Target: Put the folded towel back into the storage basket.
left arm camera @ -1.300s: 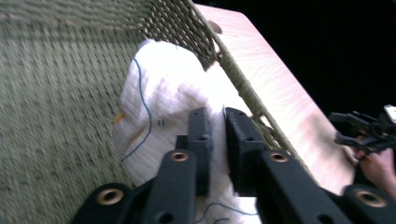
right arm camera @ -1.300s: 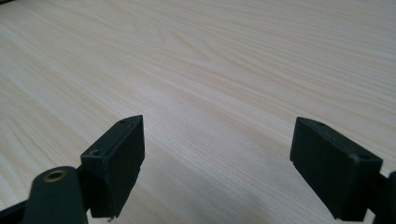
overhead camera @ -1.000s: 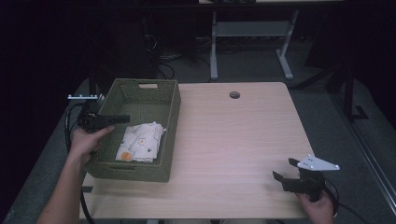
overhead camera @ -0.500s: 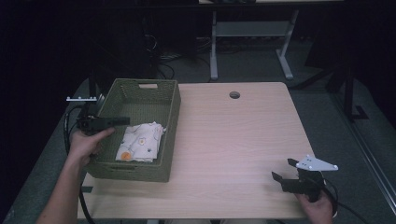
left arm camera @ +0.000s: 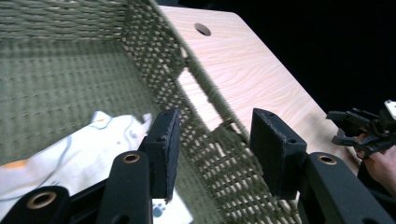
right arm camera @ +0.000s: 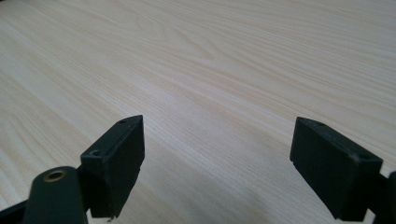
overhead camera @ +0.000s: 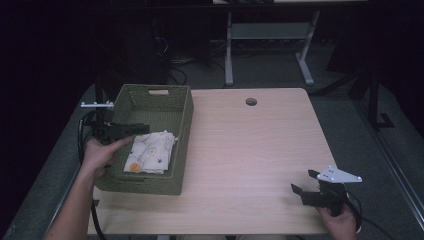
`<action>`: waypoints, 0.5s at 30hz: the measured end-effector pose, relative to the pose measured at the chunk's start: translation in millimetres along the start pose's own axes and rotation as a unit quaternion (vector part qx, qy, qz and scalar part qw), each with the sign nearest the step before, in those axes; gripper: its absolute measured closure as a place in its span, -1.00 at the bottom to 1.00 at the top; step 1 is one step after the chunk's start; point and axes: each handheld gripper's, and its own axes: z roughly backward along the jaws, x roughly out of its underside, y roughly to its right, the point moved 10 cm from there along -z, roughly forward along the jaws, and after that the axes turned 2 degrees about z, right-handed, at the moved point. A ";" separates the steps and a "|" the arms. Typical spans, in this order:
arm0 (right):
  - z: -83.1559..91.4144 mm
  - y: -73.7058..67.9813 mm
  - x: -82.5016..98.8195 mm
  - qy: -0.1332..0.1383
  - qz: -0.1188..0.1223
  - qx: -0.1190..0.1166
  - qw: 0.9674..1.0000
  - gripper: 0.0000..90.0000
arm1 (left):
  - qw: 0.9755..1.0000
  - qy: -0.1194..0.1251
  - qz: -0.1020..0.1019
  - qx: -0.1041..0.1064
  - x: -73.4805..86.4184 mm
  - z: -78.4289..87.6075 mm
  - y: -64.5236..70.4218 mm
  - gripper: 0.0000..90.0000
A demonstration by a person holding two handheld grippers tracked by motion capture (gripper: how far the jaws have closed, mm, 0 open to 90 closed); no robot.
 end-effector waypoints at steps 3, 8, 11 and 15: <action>0.5 -0.2 -0.2 0.000 0.000 0.000 1.000 -0.61 | 1.000 0.000 -0.005 0.003 -1.7 -4.8 8.6 0.16; 0.7 -0.6 -0.3 0.001 0.000 -0.001 1.000 -0.61 | 1.000 0.000 -0.016 0.013 -4.5 -11.1 23.0 0.14; 1.2 -0.7 -0.5 0.001 -0.001 -0.001 1.000 -0.61 | 1.000 -0.003 -0.019 0.018 -3.9 -14.6 28.9 0.14; 2.7 -1.0 -1.6 0.004 -0.001 -0.001 1.000 -0.61 | 1.000 -0.008 -0.023 0.017 -2.1 -19.8 36.1 0.13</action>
